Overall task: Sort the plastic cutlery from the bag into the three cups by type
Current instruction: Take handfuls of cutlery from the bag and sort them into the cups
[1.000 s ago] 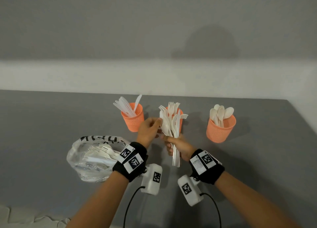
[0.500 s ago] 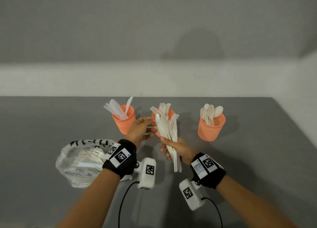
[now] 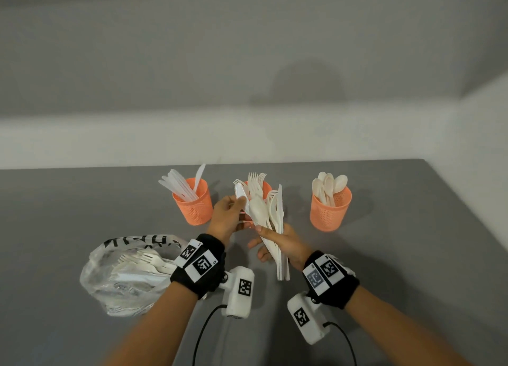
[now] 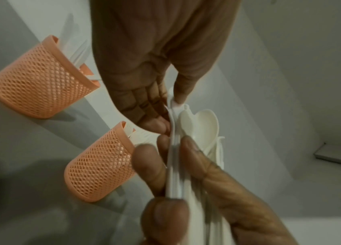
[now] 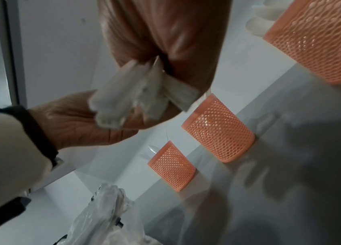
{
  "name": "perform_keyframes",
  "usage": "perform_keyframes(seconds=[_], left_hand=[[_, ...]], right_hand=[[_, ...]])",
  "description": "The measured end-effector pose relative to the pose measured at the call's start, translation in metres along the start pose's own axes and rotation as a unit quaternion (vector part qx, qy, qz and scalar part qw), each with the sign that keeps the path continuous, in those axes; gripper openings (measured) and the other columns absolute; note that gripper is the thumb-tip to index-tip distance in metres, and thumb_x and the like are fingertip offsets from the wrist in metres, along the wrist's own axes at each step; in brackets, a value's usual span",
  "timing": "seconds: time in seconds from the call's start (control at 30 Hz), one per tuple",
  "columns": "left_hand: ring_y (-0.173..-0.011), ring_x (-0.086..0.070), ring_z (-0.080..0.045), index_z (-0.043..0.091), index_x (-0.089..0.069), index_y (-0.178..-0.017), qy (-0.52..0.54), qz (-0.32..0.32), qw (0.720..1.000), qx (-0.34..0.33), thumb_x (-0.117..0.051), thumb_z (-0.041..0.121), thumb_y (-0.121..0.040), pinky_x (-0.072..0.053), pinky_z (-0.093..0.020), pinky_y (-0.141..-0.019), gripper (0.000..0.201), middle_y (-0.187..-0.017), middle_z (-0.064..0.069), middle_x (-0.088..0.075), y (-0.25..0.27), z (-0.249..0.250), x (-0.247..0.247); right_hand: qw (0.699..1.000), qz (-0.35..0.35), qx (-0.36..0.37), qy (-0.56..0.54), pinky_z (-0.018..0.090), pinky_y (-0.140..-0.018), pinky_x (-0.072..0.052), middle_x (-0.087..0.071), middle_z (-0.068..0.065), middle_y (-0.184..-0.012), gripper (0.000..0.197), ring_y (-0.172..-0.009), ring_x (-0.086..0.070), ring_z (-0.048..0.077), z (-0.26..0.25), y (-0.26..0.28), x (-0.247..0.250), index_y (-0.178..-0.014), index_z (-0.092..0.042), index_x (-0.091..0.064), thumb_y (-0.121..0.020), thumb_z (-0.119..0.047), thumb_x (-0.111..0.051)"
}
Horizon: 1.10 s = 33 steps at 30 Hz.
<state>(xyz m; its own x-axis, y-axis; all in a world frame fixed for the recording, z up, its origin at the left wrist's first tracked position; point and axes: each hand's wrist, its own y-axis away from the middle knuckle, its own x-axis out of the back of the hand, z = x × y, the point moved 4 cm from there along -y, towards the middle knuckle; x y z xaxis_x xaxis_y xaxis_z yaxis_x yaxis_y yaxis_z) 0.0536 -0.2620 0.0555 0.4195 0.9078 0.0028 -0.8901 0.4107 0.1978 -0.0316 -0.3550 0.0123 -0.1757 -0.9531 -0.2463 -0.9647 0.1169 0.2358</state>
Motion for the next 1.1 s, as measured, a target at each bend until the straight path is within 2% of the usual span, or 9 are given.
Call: perform_keyframes(seconds=[0.13,0.37,0.5,0.63,0.7,0.83,0.9,0.97,1.1], left_hand=[[-0.047,-0.062,-0.003,0.002,-0.057,-0.101,-0.035,-0.012,0.999,-0.028,-0.048,0.010,-0.094,-0.052,-0.016,-0.049,0.014,-0.074,-0.007,-0.064,-0.003,-0.001,-0.002],[-0.048,-0.060,-0.004,0.005,-0.060,-0.090,-0.005,-0.032,0.999,-0.015,-0.046,0.010,-0.095,-0.050,-0.014,-0.049,0.016,-0.067,-0.004,-0.063,-0.001,-0.003,-0.005],[-0.067,-0.060,-0.018,0.012,-0.053,-0.088,0.043,0.080,0.994,-0.061,-0.037,0.016,-0.099,-0.052,-0.023,-0.059,0.020,-0.076,-0.006,-0.063,-0.003,0.003,0.004],[-0.042,-0.052,-0.008,0.014,-0.047,-0.093,0.147,0.193,0.965,-0.098,-0.032,0.020,-0.100,-0.048,-0.019,-0.043,0.017,-0.060,-0.002,-0.049,-0.008,0.014,0.024],[-0.038,-0.040,-0.007,0.017,-0.048,-0.082,0.109,0.196,0.969,-0.108,-0.038,0.020,-0.098,-0.036,-0.016,-0.036,0.019,-0.057,-0.001,-0.037,-0.009,0.018,0.026],[-0.043,-0.046,0.001,0.015,-0.054,-0.068,-0.033,0.116,0.982,-0.144,-0.060,0.015,-0.088,-0.037,-0.013,-0.046,0.021,-0.047,0.012,-0.050,-0.001,0.017,0.002],[-0.054,-0.055,-0.001,0.014,-0.057,-0.066,-0.075,0.078,0.981,-0.163,-0.067,0.014,-0.082,-0.045,-0.018,-0.057,0.019,-0.056,0.010,-0.059,0.003,0.011,-0.013],[-0.063,-0.059,-0.013,0.012,-0.060,-0.071,-0.123,0.057,0.977,-0.167,-0.072,0.020,-0.078,-0.048,-0.024,-0.063,0.016,-0.066,0.000,-0.063,0.005,0.002,-0.026],[-0.060,-0.052,-0.015,0.008,-0.058,-0.079,-0.209,0.065,0.961,-0.168,-0.073,0.031,-0.076,-0.037,-0.016,-0.051,0.028,-0.066,-0.001,-0.057,0.009,-0.009,-0.042]], right_hand=[[1.000,0.004,0.005,-0.011,0.024,-0.051,-0.055,-0.072,0.005,-0.069,0.025,-0.051,-0.066,0.016,0.002,0.000,0.002,-0.115,-0.005,-0.050,-0.094,-0.019,-0.051],[0.999,0.006,0.013,-0.032,0.028,-0.057,-0.058,-0.072,0.009,-0.078,0.013,-0.061,-0.070,0.020,0.003,-0.001,0.003,-0.105,-0.016,-0.056,-0.095,-0.021,-0.051],[0.998,0.039,0.024,-0.039,0.026,-0.055,-0.057,-0.073,0.008,-0.076,0.020,-0.060,-0.071,0.020,0.003,-0.004,0.011,-0.108,-0.005,-0.057,-0.093,-0.018,-0.053],[0.990,0.133,0.037,0.002,0.022,-0.042,-0.050,-0.062,0.009,-0.062,0.012,-0.039,-0.058,0.011,0.002,-0.003,0.024,-0.087,-0.006,-0.057,-0.094,-0.015,-0.054],[0.980,0.175,0.048,0.080,0.021,-0.039,-0.043,-0.051,0.005,-0.056,0.014,-0.035,-0.045,0.008,0.005,-0.005,0.032,-0.080,-0.011,-0.055,-0.093,-0.012,-0.053],[0.944,0.239,0.092,0.210,0.023,-0.051,-0.035,-0.047,-0.010,-0.056,0.019,-0.051,-0.044,0.008,0.005,-0.015,0.037,-0.072,-0.022,-0.052,-0.086,-0.009,-0.053],[0.934,0.247,0.102,0.237,0.025,-0.057,-0.039,-0.052,-0.012,-0.063,0.009,-0.058,-0.049,0.011,0.005,-0.020,0.034,-0.086,-0.019,-0.056,-0.078,-0.017,-0.051],[0.921,0.248,0.102,0.284,0.032,-0.066,-0.049,-0.065,-0.006,-0.079,0.028,-0.074,-0.061,0.017,0.007,-0.023,0.031,-0.103,-0.015,-0.058,-0.079,-0.026,-0.052],[0.899,0.247,0.085,0.351,0.030,-0.067,-0.048,-0.070,0.004,-0.091,0.045,-0.083,-0.065,0.024,0.005,-0.020,0.023,-0.109,-0.013,-0.056,-0.082,-0.048,-0.048]])
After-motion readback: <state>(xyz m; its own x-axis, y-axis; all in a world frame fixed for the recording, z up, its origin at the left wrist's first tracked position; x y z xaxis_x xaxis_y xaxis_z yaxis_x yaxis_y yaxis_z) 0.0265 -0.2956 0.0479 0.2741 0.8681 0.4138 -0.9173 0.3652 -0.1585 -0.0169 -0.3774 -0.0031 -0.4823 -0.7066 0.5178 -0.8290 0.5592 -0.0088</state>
